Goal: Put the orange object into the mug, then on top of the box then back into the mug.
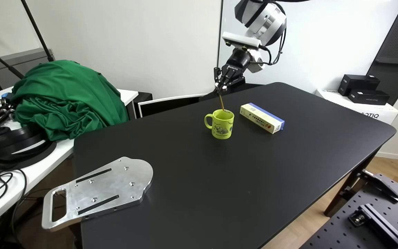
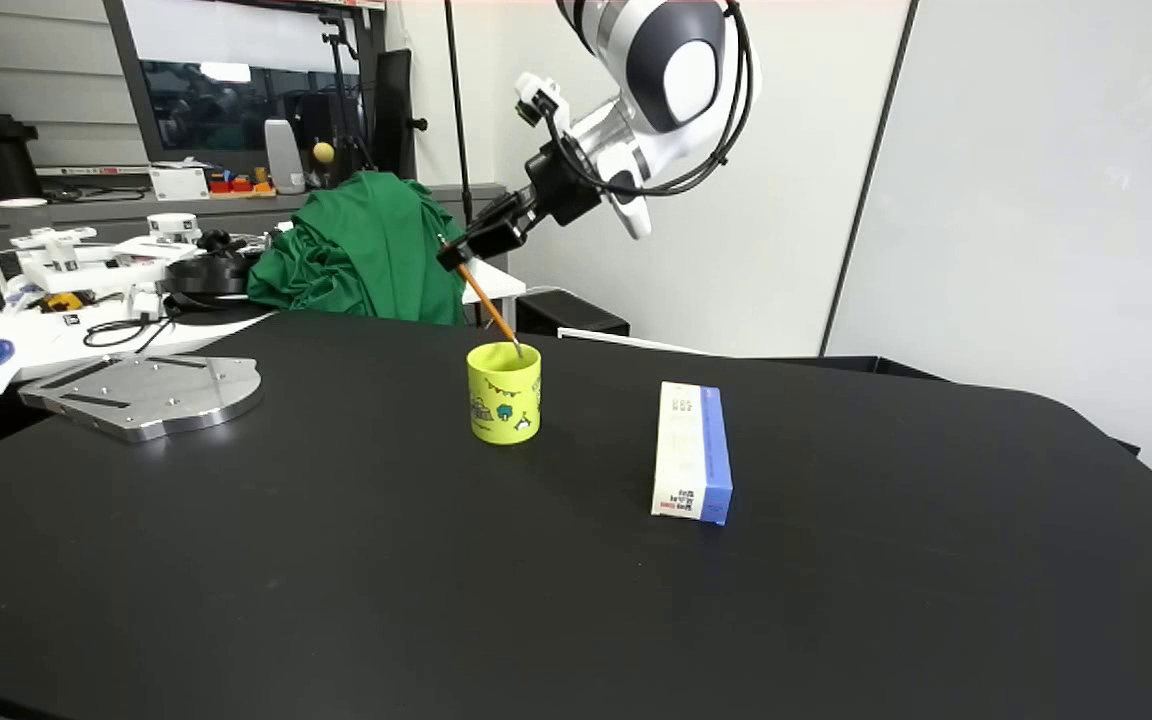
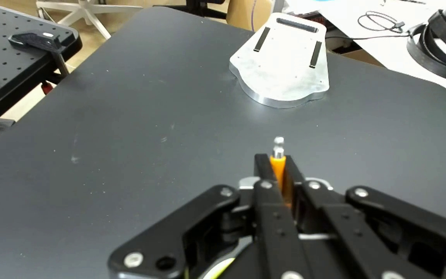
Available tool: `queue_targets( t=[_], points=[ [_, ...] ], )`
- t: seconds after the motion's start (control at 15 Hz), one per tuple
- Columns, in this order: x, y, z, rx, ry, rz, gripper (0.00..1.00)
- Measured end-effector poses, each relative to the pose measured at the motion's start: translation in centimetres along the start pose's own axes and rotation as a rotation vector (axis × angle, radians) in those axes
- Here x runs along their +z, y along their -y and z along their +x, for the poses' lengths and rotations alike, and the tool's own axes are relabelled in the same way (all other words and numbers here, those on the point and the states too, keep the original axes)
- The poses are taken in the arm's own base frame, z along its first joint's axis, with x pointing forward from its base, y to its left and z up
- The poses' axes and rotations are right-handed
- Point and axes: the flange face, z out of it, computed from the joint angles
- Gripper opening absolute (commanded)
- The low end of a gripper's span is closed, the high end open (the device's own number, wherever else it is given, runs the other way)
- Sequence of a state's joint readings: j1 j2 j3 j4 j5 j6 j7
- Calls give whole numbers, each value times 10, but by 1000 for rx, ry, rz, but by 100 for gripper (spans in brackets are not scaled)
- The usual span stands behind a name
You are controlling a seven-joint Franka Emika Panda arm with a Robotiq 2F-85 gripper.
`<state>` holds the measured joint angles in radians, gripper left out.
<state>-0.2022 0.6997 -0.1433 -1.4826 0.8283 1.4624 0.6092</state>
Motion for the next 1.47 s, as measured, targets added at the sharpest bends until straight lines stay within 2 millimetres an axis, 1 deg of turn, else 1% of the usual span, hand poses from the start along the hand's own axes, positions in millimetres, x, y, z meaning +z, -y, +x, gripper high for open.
queue_targets(
  t=[0.2,0.4,0.67,0.87,1.13,1.47],
  points=[
    [-2,-4,-8,-6,19,-45,2],
    [-11,-14,-3,-15,-58,-132,2],
    [-29,-35,17,-122,-208,-288,2],
    [-44,-44,32,-222,-324,-396,2],
    [-61,-46,51,-381,-483,-500,2],
    [-73,-47,75,-623,-647,-593,2]
  ],
)
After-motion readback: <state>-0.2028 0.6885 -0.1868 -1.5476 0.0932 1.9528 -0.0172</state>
